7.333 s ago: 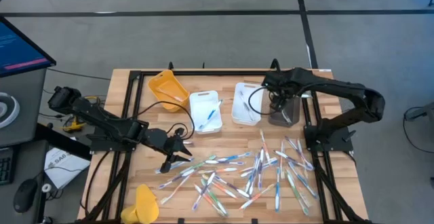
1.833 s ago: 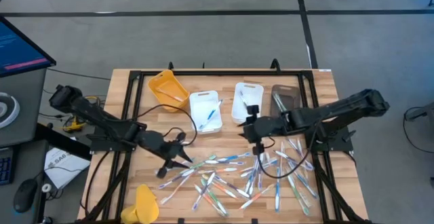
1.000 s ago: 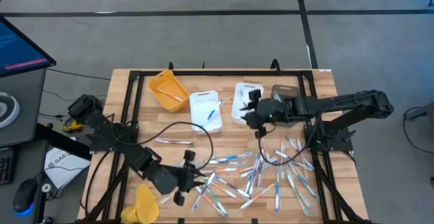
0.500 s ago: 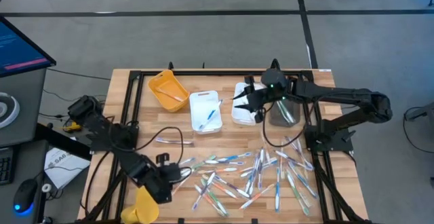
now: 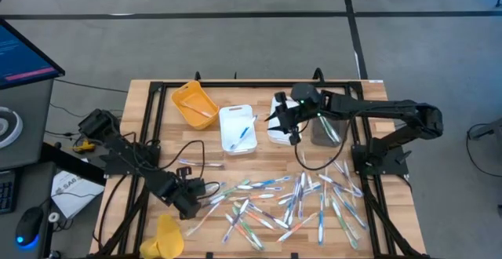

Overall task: Pick & Place Toothbrushes
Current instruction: Put the blue toothbrush into the left white bin

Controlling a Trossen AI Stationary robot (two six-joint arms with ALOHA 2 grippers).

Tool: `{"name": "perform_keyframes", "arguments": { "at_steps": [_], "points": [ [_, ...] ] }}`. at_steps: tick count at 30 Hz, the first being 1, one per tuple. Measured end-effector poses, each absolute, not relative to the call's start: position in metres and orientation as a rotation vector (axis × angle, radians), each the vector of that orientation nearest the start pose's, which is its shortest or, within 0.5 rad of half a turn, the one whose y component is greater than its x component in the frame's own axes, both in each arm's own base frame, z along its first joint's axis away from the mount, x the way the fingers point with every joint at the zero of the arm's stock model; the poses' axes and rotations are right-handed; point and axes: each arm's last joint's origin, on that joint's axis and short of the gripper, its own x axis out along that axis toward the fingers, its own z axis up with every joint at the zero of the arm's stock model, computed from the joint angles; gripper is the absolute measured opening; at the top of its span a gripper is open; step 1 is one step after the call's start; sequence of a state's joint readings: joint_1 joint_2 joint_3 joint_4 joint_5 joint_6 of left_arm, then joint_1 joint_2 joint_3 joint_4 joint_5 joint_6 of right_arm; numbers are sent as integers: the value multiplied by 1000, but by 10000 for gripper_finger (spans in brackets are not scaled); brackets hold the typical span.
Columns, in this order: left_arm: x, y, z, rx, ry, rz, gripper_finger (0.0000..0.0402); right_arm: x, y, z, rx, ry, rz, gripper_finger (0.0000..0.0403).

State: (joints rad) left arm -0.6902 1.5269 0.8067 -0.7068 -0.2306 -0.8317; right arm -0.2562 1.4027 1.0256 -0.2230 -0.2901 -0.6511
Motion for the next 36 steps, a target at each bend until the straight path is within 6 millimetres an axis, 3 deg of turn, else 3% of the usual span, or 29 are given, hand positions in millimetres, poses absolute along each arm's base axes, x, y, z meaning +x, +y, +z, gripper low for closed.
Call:
{"name": "perform_keyframes", "arguments": {
  "at_steps": [9, 14, 22, 25, 30, 36],
  "points": [
    [189, -136, 153, -122, 1301, 123, 104, 299, -36, 267, -395, 611, 319, 136],
    [183, -128, 138, -204, 1268, 63, 104, 300, -10, 267, -409, 611, 388, 136],
    [178, -123, 126, -196, 1243, 22, 101, 301, 10, 268, -463, 633, 311, 132],
    [179, -121, 126, -193, 1246, 26, 82, 301, 13, 268, -467, 630, 316, 133],
    [182, -117, 126, -189, 1250, 24, 13, 301, 14, 268, -445, 635, 313, 135],
    [182, -116, 130, -205, 1227, 15, 5, 300, 21, 267, -429, 645, 330, 134]
  ]
}}
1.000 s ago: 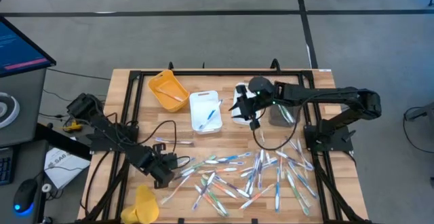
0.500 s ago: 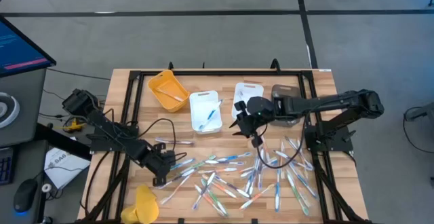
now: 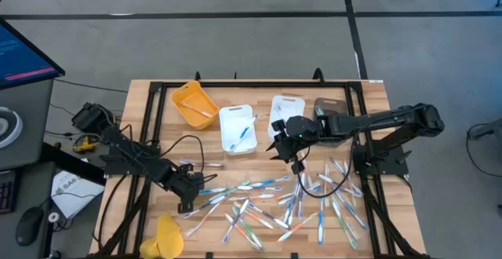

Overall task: Pick & Place Toothbrushes
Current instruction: Put the blue toothbrush into the left white bin

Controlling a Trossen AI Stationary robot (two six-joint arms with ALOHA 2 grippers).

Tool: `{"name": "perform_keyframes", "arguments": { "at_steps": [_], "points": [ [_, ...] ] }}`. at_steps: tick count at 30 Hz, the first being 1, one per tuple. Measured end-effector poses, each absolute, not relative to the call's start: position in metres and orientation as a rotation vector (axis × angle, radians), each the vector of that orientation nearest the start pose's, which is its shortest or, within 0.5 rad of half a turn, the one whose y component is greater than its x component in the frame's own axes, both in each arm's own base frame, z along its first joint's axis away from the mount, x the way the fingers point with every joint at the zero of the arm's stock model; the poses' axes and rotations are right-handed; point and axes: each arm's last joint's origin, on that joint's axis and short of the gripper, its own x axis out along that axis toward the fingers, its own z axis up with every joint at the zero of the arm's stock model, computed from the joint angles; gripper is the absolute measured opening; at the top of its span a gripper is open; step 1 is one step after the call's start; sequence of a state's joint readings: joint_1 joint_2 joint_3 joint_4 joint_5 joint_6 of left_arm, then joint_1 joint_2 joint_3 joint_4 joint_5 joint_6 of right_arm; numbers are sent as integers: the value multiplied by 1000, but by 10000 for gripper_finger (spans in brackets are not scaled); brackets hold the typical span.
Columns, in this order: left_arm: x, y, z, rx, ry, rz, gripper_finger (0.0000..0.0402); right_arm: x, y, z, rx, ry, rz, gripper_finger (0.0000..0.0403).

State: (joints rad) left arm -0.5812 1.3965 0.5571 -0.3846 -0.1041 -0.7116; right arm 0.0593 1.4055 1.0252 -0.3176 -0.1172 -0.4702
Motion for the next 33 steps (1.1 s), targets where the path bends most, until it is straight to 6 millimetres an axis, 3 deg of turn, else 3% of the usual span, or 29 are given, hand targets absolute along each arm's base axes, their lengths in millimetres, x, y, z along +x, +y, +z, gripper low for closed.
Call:
{"name": "perform_keyframes", "arguments": {
  "at_steps": [11, 15, 25, 33],
  "points": [
    [162, -102, 164, -221, 1167, 10, 0, 295, 60, 267, -530, 636, 317, 134],
    [160, -98, 185, -208, 1042, -1, 0, 292, 74, 267, -557, 636, 291, 132],
    [162, -90, 233, 10, 600, -15, 1, 277, 114, 267, -549, 638, 209, 132],
    [178, -78, 249, 155, 425, -108, 1, 266, 132, 266, -469, 646, 122, 137]
  ]
}}
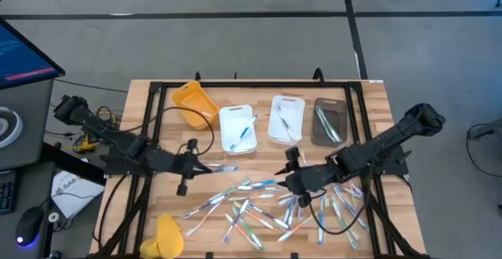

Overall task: Pick & Place Toothbrushes
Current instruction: Put the blue toothbrush into the left white bin

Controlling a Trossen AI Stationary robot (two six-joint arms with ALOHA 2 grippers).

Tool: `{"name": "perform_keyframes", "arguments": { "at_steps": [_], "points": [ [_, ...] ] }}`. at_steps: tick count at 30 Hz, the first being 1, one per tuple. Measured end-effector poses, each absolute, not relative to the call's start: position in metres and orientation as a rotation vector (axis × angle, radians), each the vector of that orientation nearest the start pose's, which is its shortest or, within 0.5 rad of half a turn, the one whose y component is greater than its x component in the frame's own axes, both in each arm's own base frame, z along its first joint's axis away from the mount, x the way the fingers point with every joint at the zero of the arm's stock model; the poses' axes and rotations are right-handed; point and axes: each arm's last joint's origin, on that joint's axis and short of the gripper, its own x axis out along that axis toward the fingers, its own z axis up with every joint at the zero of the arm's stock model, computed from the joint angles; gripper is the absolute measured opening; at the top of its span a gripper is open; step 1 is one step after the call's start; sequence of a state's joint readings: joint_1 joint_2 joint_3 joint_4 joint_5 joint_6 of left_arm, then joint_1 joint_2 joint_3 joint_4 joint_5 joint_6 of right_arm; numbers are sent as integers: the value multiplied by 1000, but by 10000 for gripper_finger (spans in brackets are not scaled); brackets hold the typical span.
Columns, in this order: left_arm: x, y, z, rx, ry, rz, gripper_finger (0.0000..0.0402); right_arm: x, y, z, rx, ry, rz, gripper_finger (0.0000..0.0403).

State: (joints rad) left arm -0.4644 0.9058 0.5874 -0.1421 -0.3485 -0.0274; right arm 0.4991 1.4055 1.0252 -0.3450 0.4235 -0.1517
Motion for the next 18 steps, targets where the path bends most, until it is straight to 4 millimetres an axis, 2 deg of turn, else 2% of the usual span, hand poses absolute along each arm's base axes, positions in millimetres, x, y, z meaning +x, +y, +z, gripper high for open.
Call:
{"name": "perform_keyframes", "arguments": {
  "at_steps": [5, 9, 13, 18],
  "points": [
    [187, -63, 249, 166, 350, -194, 1, 261, 140, 265, -428, 656, 122, 135],
    [196, -45, 255, 112, 255, -181, 1, 257, 145, 265, -407, 653, 87, 135],
    [201, -22, 263, 15, 178, -116, 1, 254, 147, 264, -385, 666, 64, 137],
    [202, 13, 264, -41, 167, 15, 2, 253, 148, 263, -367, 671, 57, 135]
  ]
}}
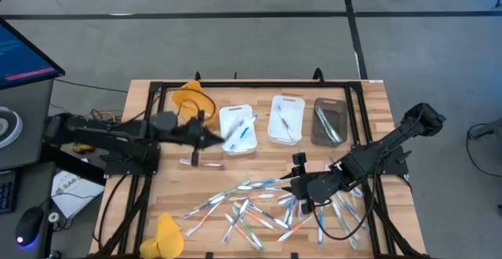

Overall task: Pick & Place Toothbrushes
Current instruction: Put the blue toothbrush into the left white bin

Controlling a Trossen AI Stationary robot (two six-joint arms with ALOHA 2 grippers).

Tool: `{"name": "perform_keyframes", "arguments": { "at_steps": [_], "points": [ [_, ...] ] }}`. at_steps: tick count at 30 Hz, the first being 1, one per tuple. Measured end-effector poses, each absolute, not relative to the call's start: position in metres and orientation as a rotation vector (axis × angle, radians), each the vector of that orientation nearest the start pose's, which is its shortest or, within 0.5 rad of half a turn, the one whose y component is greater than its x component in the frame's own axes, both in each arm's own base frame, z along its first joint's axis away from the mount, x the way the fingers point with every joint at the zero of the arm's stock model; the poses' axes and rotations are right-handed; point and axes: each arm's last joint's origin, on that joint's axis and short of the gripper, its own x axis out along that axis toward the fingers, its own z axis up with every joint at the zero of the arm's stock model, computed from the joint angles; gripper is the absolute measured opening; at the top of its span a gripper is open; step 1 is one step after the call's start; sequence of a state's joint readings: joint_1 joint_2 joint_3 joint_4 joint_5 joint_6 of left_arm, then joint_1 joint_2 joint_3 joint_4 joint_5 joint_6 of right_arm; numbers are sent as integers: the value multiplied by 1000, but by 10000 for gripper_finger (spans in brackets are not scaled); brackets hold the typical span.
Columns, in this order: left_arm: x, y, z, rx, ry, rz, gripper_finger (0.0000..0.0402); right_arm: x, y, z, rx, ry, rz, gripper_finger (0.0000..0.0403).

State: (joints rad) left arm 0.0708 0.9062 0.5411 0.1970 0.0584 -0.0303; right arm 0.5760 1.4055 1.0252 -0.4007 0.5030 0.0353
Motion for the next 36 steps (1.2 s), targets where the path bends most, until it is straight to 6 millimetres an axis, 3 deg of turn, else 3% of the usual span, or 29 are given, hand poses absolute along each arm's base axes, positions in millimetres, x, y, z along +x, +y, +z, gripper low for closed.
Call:
{"name": "perform_keyframes", "arguments": {
  "at_steps": [2, 6, 10, 18, 25, 36],
  "points": [
    [203, 28, 261, -92, 177, 83, 1, 253, 147, 263, -366, 671, 55, 135],
    [208, 56, 247, -368, 223, 245, 1, 255, 144, 263, -362, 673, 44, 136],
    [224, 67, 221, -401, 326, 304, 1, 257, 140, 263, -357, 676, 28, 136],
    [254, 72, 197, -422, 413, 308, 1, 258, 134, 261, -369, 706, 12, 135],
    [251, 74, 188, -444, 503, 439, 1, 256, 133, 259, -376, 730, 10, 136],
    [258, 65, 185, -418, 478, 442, 1, 259, 129, 259, -371, 732, -3, 137]
  ]
}}
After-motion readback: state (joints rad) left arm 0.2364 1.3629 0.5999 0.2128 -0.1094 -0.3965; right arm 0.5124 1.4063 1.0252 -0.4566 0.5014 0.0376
